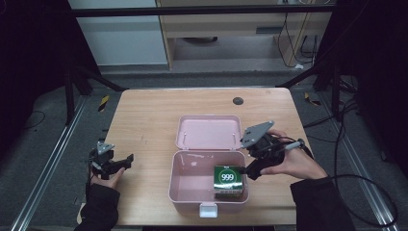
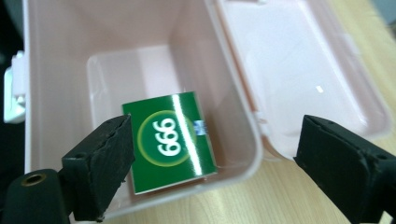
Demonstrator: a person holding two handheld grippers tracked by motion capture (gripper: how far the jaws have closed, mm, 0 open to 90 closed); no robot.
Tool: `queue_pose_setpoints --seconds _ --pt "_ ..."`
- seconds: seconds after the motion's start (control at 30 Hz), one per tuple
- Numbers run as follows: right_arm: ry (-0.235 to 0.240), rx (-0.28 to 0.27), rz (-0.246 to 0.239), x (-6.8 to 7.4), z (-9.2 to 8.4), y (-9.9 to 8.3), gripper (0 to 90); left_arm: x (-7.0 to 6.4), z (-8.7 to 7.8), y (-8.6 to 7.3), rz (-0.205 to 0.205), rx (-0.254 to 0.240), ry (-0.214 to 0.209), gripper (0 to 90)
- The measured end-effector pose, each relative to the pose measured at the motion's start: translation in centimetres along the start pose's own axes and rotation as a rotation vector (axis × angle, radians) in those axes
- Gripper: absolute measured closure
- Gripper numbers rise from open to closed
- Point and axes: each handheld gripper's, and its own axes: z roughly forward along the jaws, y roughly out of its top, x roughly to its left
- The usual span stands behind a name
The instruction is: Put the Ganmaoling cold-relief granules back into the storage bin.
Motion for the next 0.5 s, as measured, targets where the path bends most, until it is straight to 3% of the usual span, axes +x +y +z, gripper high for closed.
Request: queue_pose_setpoints --seconds 0.03,0.17,0.2,0.23,0.3,0.5 --pt "-0.051 -0.017 0.041 -0.4 -0.6 -0.9 12.4 0.0 0.0 0.0 0.0 -0.001 -0.001 19.6" --pt "-0.122 -0.098 0.141 -1.0 -1.4 -3.2 12.4 0.0 0.0 0.0 0.004 0.002 -0.002 20.2" --pt "-0.122 -0.098 0.141 -1.0 -1.4 -3.2 12.4 0.0 0.0 0.0 0.004 0.002 -0.002 20.4" --pt "-0.157 -0.13 0.189 -1.3 -1.7 -4.3 12.3 -0.1 0.0 0.0 0.005 0.002 -0.003 20.5" --pt "-0.195 -0.158 0.224 -1.5 -1.8 -5.3 11.3 -0.1 0.0 0.0 0.005 0.002 -0.005 21.2" --pt "-0.351 -0.243 0.408 -2.4 -1.3 -9.0 10.5 -0.1 0.0 0.0 0.008 0.001 -0.015 25.0"
